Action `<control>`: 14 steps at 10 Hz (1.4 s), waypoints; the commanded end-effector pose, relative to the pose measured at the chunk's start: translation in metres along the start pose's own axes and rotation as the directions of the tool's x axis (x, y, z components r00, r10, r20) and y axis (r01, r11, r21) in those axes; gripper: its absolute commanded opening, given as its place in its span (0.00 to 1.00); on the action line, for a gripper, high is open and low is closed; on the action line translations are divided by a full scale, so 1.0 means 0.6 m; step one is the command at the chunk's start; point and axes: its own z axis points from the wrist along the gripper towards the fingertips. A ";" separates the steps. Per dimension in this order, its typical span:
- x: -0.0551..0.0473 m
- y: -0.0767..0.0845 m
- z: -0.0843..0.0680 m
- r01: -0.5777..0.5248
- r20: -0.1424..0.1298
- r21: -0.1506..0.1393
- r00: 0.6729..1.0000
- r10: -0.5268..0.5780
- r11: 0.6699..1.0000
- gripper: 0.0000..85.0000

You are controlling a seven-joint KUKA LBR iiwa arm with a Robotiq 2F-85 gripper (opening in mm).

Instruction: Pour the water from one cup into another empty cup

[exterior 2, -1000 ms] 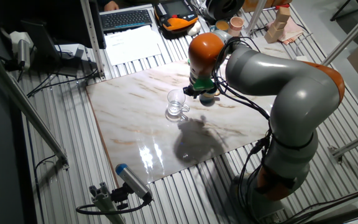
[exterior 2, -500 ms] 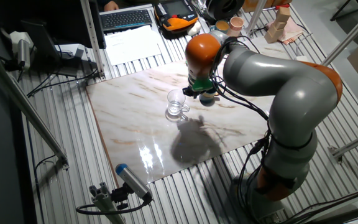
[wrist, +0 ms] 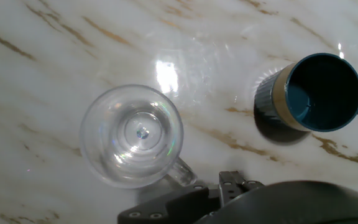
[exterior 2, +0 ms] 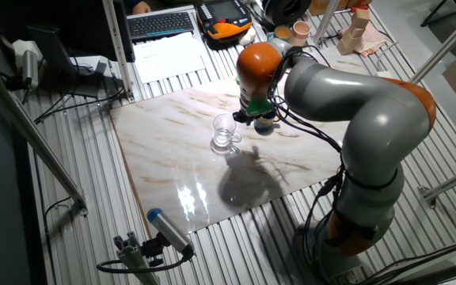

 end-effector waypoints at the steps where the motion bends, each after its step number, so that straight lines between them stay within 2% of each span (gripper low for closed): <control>1: 0.000 0.000 0.000 -0.001 0.003 0.003 1.000 0.001 1.000 0.00; 4: 0.000 0.001 0.000 -0.016 -0.007 -0.034 1.000 0.016 0.999 0.00; 6: -0.001 0.003 0.004 -0.039 -0.004 -0.040 0.999 0.039 0.998 0.00; 7: -0.002 0.004 0.008 -0.050 -0.001 -0.060 0.999 0.050 0.997 0.00; 8: -0.002 0.007 0.014 -0.050 0.007 -0.061 0.999 0.050 0.997 0.00; 11: -0.004 0.025 0.018 -0.013 0.051 -0.083 0.999 0.017 0.996 0.00; 12: -0.009 0.032 0.013 0.012 0.052 -0.082 0.999 -0.007 0.997 0.00; 14: -0.020 0.036 0.003 0.050 0.010 -0.071 0.999 -0.049 0.996 0.00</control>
